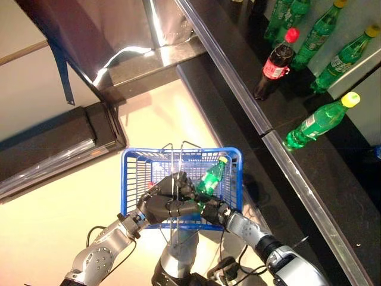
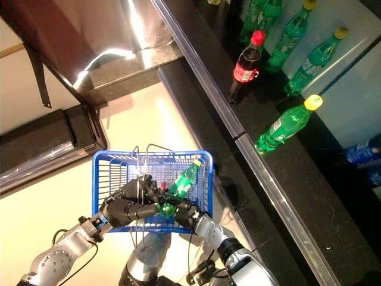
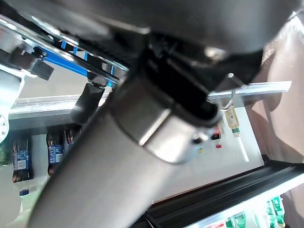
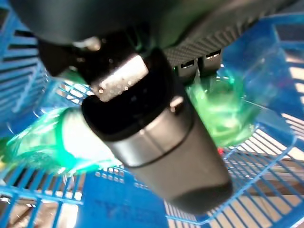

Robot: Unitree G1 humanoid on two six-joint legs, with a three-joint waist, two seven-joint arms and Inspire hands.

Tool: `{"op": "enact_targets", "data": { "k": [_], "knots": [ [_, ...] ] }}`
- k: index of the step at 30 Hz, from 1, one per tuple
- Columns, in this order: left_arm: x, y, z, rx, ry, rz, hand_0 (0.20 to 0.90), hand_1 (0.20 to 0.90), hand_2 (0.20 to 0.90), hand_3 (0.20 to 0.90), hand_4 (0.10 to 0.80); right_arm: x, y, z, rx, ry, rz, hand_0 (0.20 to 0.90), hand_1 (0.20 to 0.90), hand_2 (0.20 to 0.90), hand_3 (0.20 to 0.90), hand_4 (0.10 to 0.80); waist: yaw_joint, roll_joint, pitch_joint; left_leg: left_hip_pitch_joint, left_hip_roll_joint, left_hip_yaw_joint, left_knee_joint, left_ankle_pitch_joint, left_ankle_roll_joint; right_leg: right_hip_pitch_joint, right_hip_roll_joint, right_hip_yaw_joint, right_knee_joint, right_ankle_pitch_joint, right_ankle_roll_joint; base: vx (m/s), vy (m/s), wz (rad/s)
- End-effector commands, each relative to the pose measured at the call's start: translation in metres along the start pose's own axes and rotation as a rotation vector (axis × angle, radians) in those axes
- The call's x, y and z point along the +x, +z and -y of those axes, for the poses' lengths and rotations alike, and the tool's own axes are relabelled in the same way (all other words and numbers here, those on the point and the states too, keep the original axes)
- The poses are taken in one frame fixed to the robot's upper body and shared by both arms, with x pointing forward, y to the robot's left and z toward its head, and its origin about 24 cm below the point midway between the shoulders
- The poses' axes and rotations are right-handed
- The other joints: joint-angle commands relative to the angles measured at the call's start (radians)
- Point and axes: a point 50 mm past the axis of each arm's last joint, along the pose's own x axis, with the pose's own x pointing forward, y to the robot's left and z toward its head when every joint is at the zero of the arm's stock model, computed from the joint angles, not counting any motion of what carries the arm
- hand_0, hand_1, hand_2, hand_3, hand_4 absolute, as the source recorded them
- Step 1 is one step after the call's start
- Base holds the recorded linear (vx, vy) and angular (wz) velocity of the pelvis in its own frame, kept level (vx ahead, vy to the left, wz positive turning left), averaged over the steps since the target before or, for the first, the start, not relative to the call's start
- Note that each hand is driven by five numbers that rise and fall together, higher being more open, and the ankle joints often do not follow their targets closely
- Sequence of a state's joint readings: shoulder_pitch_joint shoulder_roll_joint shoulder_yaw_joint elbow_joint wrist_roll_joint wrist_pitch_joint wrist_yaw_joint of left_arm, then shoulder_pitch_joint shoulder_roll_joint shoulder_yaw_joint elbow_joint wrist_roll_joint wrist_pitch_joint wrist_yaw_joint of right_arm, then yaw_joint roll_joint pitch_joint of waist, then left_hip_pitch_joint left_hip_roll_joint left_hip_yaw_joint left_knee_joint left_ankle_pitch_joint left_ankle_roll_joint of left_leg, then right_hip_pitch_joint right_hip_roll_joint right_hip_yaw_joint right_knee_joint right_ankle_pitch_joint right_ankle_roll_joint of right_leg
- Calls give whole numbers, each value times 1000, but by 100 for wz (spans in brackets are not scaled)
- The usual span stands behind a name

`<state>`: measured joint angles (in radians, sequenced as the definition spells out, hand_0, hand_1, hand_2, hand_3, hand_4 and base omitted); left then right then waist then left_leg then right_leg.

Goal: Pick up the drink and place into the basket.

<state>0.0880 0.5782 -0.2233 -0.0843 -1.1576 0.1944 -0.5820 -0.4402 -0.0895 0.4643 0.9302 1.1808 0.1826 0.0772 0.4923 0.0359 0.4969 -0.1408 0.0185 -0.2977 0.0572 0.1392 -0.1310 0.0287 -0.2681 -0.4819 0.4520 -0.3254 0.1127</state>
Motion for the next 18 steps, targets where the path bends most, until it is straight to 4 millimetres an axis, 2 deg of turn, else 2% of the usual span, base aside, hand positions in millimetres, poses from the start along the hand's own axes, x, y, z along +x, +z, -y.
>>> {"op": "enact_targets", "data": {
  "k": [1, 15, 17, 18],
  "knots": [
    [29, 64, 114, 138, -776, 384, 300, 300, 300, 200, 100, 9, -29, -35, 78, 130, -37, 900, 900, 900, 900, 800, -14, 18, -149, 32, -35, -24, 43, -54, 70, 39, 69, 11, -159, 204, -58, 34, -11, 3],
    [26, 61, 110, 126, -743, 386, 300, 300, 300, 200, 100, 1, -22, -54, 92, 214, 82, 900, 900, 900, 900, 800, -24, 1, -152, 38, -24, -7, 48, -59, 67, 45, 66, 9, -154, 205, -53, 12, -4, 0],
    [25, 60, 109, 130, -733, 388, 300, 300, 300, 200, 100, -3, -18, -59, 73, 250, 118, 900, 900, 900, 900, 800, -28, -4, -153, 40, -20, -2, 47, -60, 67, 45, 65, 9, -154, 205, -51, 20, -8, -1],
    [23, 60, 107, 138, -719, 390, 300, 300, 300, 200, 100, -10, -11, -70, 40, 321, 164, 900, 900, 900, 900, 800, -34, -11, -153, 42, -16, 2, 47, -61, 65, 48, 66, 9, -155, 205, -50, 0, 0, 0]
  ]
}}
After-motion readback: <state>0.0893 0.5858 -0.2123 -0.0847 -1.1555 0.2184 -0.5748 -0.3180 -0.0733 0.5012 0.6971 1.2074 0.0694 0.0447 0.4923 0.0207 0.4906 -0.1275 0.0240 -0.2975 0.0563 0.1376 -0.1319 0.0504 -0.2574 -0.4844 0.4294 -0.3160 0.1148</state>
